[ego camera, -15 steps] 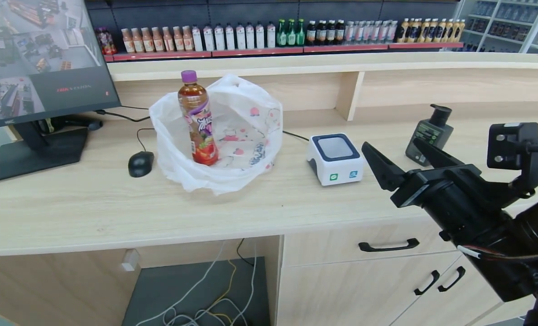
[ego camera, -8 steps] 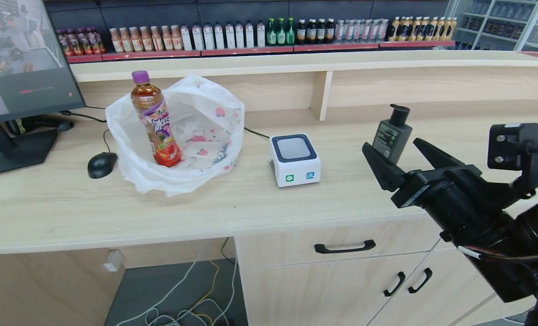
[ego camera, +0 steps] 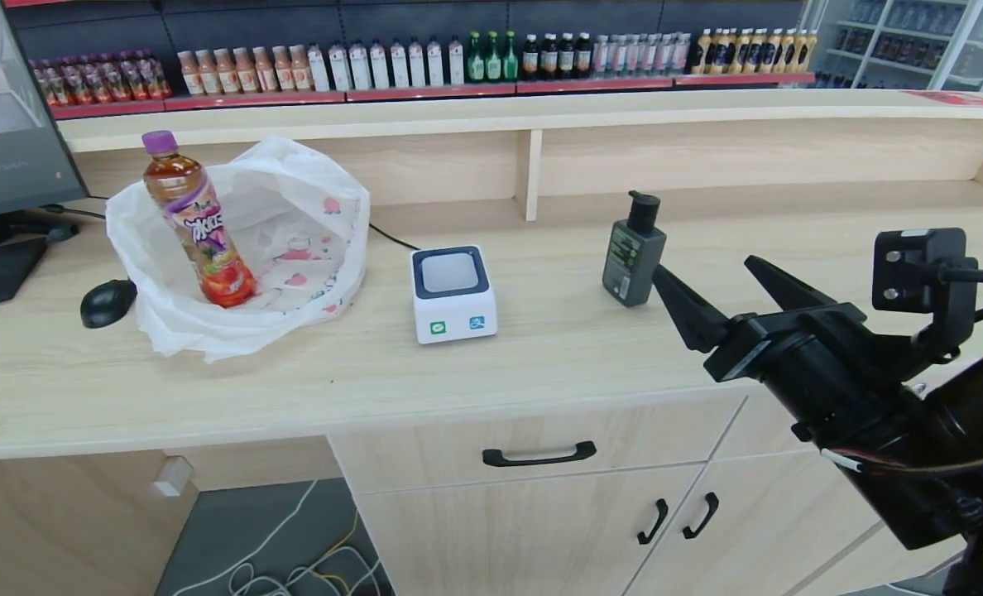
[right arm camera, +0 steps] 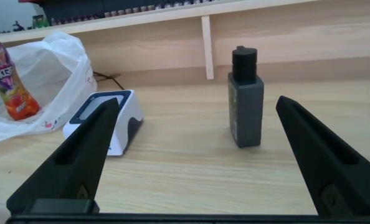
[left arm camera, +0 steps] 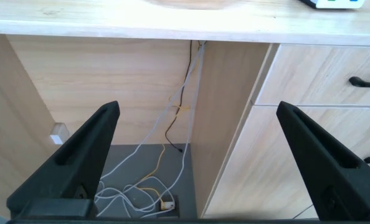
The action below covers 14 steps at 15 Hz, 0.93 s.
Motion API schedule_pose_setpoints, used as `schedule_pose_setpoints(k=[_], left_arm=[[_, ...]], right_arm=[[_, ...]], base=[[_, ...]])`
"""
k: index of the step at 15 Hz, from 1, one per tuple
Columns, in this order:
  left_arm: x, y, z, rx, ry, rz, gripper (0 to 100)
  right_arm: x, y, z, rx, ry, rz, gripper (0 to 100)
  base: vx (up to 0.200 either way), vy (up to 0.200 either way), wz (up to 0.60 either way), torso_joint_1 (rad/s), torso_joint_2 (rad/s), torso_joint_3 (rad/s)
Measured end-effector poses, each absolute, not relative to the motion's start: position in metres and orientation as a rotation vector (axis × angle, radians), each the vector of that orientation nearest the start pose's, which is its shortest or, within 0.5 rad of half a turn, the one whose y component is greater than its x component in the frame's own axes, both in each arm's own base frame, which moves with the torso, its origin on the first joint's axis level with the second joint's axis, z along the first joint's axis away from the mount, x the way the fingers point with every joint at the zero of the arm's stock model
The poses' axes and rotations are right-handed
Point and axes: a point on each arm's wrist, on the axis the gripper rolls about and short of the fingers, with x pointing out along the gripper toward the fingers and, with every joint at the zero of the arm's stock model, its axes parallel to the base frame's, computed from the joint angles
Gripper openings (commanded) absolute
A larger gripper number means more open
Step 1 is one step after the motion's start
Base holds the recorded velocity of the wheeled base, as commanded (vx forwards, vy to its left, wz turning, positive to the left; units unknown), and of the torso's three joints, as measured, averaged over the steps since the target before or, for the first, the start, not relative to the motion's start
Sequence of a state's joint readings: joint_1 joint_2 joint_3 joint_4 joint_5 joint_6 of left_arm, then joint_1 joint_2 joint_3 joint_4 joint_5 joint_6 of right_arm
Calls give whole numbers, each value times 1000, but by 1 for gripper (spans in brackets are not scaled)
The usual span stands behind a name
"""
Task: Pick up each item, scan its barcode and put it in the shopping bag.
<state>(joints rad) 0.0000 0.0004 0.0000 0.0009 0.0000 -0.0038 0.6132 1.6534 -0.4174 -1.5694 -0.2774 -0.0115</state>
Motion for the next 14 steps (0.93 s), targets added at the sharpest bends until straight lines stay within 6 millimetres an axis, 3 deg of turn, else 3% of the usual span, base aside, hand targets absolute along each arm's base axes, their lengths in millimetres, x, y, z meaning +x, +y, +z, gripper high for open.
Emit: schedule_pose_setpoints(k=[14], left_arm=[[-23,0,75,1,0,0,100]], right_arm=[[222,132,187,138,-290,315,100]], base=[[0,0,0,0,0,0]])
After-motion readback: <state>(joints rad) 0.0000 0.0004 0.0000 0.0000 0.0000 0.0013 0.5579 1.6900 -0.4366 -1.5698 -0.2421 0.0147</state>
